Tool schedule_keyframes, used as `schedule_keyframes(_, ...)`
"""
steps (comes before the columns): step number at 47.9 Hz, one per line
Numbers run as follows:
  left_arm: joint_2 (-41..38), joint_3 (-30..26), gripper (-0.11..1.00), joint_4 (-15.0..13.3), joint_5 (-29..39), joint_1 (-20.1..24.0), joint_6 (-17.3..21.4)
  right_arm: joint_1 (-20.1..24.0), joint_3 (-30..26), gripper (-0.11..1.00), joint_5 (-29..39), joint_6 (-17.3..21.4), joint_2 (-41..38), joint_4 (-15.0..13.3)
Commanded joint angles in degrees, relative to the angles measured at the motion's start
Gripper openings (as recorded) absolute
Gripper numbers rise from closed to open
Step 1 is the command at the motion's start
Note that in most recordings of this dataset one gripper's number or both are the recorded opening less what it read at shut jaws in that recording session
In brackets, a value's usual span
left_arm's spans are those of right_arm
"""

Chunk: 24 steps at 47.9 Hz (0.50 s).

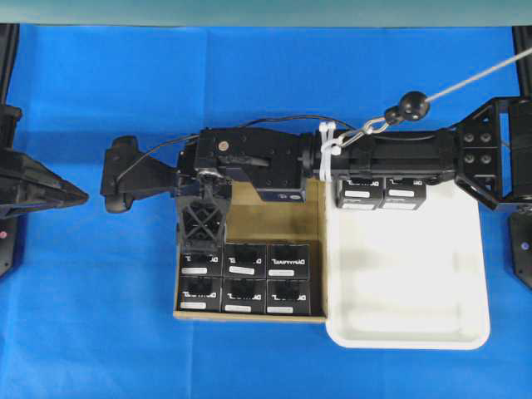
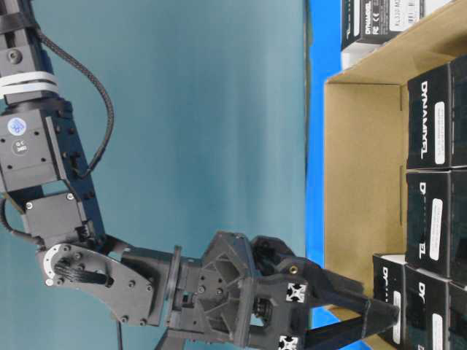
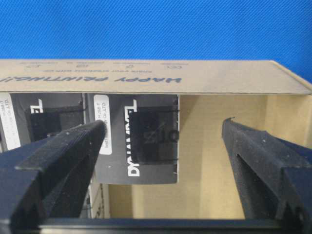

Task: Pick the box from inside the cardboard box.
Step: 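Lower the open right gripper around the top-right black box, then close the right gripper on the black box and adjust the grip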

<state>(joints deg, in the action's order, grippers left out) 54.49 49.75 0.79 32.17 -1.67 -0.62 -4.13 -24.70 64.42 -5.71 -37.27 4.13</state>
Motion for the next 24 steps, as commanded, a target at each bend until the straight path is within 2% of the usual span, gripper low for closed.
schedule_keyframes(1,-0.1,-0.8,-0.05,0.2,-0.3,-0.1,0.1,-0.1,0.1,0.97,0.4,-0.1,-0.7,0.2)
schedule_keyframes(24,0.1,-0.7,-0.05,0.2,-0.4,-0.1,-0.1,-2.5,0.0,0.97,0.5,-0.3,-0.6,-0.6)
